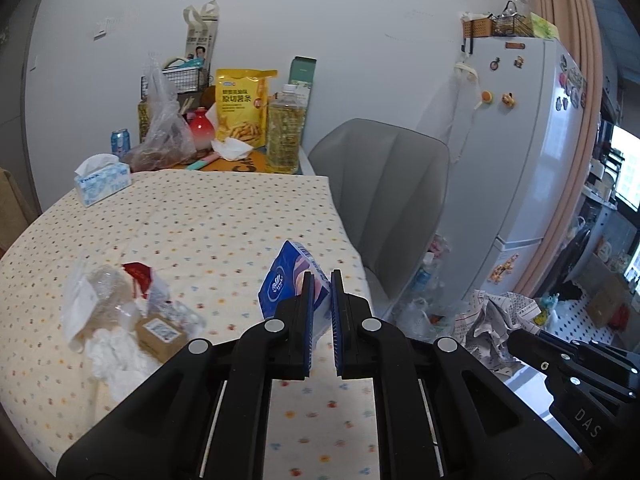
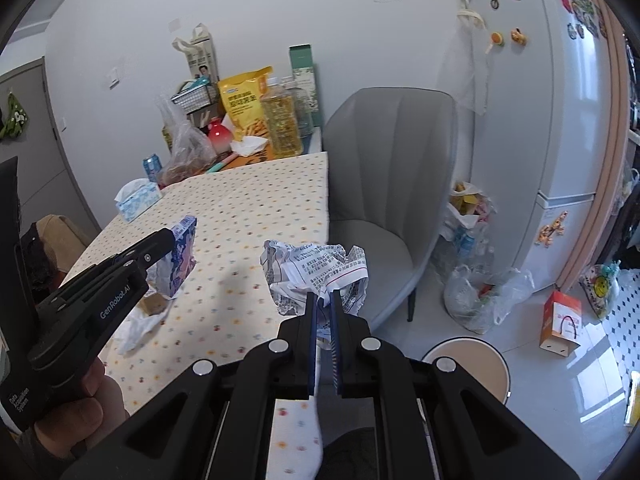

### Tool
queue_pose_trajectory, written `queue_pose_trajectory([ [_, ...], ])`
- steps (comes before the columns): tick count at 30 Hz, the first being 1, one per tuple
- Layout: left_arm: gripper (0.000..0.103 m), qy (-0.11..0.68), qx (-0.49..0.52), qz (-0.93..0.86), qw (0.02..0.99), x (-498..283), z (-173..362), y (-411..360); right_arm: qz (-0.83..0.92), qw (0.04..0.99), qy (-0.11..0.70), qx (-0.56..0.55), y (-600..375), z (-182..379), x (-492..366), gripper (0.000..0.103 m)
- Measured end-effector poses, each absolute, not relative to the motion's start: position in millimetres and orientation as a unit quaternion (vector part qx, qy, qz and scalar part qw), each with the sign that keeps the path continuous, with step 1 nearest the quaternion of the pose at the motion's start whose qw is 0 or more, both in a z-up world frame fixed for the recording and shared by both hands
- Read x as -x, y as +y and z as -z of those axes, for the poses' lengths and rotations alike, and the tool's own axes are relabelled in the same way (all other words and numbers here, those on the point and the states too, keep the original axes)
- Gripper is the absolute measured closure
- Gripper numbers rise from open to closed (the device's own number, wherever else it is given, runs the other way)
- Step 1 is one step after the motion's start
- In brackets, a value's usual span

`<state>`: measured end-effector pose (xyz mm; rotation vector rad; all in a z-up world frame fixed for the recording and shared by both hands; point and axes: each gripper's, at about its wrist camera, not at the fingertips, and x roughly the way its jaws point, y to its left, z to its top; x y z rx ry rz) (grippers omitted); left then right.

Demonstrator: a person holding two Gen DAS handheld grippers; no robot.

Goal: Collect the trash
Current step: 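Carry the tissue pack and crumpled paper over the cream trash bin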

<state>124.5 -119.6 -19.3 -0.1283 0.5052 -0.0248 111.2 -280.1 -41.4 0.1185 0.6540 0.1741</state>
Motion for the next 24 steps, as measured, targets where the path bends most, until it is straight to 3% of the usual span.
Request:
queue_pose_trajectory([
  [24,0.094,0.31,-0.037,0.14,0.94,-189,52,-302,0.049,0.929,0.327,-0.168,-439,97,-113,0.096],
])
